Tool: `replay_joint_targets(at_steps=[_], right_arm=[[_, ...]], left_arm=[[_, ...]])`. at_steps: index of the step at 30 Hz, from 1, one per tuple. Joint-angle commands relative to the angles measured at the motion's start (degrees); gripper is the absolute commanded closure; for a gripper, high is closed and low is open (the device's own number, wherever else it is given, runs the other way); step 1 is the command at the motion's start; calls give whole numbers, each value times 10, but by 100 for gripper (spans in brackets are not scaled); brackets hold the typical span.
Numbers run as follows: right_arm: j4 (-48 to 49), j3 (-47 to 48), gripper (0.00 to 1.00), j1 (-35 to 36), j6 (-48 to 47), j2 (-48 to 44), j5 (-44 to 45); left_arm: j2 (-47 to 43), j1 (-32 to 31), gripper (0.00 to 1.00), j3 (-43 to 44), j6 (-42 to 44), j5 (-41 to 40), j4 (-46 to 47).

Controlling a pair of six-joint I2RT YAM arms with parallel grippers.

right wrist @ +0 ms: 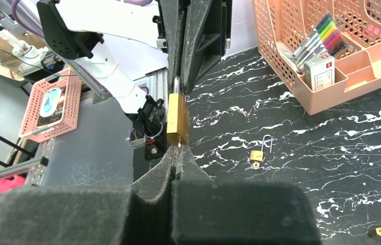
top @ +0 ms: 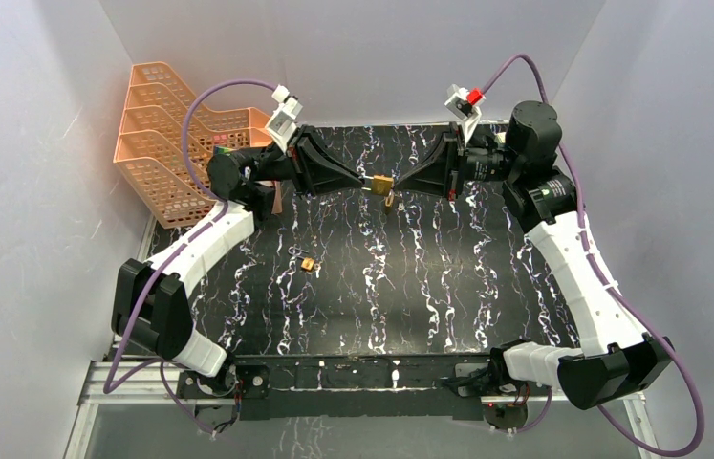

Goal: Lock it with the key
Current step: Lock the lock, then place the lock at the center of the board, then place the key at the center of the board.

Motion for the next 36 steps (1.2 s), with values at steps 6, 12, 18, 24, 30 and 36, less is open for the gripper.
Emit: replay_joint_targets(at_steps=[6,12,18,24,30,36], right_arm=[[-29,22,100,-1,-28,-7,11],[-42,26,100,-2,-38,-9,19],[-64,26,100,-2,-55,-14,36],[-76,12,100,-4,-64,-24,62],[-127,-2,100,-5,-95,-37,139],[-165,-9,100,-5,-109,-43,232]], left_arm=[[-28,22,100,-1,1,-17,34],[-37,35,100,-12,0,-9,30],[-54,48,100,-43,1,2,25],[-74,53,100,-79,9,7,10],[-105,59,100,-114,61,4,-58],[-126,59,100,-120,154,-20,-195]])
